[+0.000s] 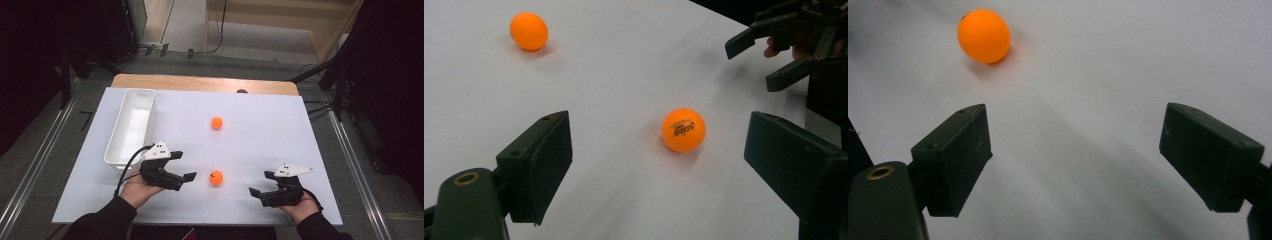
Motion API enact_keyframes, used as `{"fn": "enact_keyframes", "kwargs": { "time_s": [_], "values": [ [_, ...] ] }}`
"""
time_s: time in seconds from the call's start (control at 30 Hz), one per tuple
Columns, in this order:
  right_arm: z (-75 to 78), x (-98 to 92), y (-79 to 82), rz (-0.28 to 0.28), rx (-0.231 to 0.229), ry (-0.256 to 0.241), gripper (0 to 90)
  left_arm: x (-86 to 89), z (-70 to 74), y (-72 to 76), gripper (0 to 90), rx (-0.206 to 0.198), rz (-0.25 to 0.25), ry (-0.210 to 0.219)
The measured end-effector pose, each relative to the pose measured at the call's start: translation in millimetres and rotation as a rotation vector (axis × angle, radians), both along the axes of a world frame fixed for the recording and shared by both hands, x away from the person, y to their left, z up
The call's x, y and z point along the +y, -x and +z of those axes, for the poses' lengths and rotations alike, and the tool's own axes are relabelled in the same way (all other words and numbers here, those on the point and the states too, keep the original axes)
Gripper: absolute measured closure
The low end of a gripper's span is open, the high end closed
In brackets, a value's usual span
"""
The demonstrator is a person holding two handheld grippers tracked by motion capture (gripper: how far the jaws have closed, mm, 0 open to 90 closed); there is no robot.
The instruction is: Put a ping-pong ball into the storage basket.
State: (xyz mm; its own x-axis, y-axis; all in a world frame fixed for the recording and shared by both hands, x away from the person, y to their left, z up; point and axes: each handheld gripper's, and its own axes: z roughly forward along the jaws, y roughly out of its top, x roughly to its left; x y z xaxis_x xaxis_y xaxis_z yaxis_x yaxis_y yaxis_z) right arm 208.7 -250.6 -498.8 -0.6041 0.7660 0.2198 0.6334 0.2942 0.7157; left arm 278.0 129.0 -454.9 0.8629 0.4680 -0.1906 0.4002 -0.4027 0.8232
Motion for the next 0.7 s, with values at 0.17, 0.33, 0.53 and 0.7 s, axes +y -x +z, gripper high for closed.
{"fn": "enact_keyframes", "kwargs": {
  "time_s": [0.17, 0.33, 0.53, 0.7],
  "values": [
    [0.0, 0.1, 0.0, 0.002, -0.002, 0.001, 11.6, -5.0, -0.6, -3.6, 12.5, -0.003, 0.003, -0.002],
    [0.0, 0.3, 0.2, 0.002, 0.003, 0.004, 11.6, -12.0, -0.7, -6.1, 12.5, -0.004, 0.004, -0.003],
    [0.0, 0.5, 0.4, 0.001, 0.008, 0.008, 11.7, -18.4, -1.4, -8.3, 12.5, -0.004, -0.007, -0.004],
    [-0.6, 1.4, 0.4, 0.009, 0.011, 0.01, 11.6, -26.4, -3.4, -10.7, 12.5, 0.0, -0.014, -0.002]
  ]
}}
